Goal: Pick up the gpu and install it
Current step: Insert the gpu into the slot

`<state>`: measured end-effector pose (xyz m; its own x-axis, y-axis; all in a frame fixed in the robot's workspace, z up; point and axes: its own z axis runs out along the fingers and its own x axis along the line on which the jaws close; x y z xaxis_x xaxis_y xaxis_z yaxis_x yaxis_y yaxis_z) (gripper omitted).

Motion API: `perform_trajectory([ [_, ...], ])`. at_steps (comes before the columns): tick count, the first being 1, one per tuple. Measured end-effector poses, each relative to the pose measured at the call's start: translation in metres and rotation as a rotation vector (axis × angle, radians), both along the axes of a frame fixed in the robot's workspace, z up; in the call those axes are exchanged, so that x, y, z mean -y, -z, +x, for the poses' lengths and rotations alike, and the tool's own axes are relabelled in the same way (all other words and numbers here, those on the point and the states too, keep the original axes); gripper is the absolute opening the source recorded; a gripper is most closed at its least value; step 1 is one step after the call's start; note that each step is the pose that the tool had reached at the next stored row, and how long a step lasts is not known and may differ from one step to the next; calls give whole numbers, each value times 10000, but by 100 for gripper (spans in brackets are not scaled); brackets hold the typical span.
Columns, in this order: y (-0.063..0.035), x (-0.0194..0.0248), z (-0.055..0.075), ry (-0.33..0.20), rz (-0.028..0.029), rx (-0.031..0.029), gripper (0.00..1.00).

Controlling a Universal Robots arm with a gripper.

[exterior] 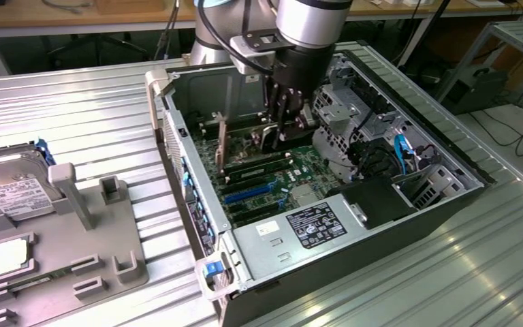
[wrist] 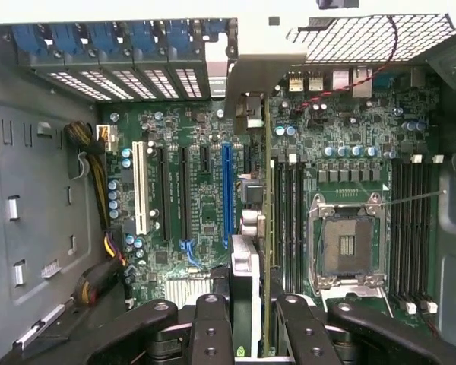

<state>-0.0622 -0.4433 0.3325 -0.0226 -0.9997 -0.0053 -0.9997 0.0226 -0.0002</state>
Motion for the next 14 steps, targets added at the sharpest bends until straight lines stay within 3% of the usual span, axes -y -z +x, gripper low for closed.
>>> perform_trajectory([
  [14, 119, 50, -74, -60, 3, -2, 28],
])
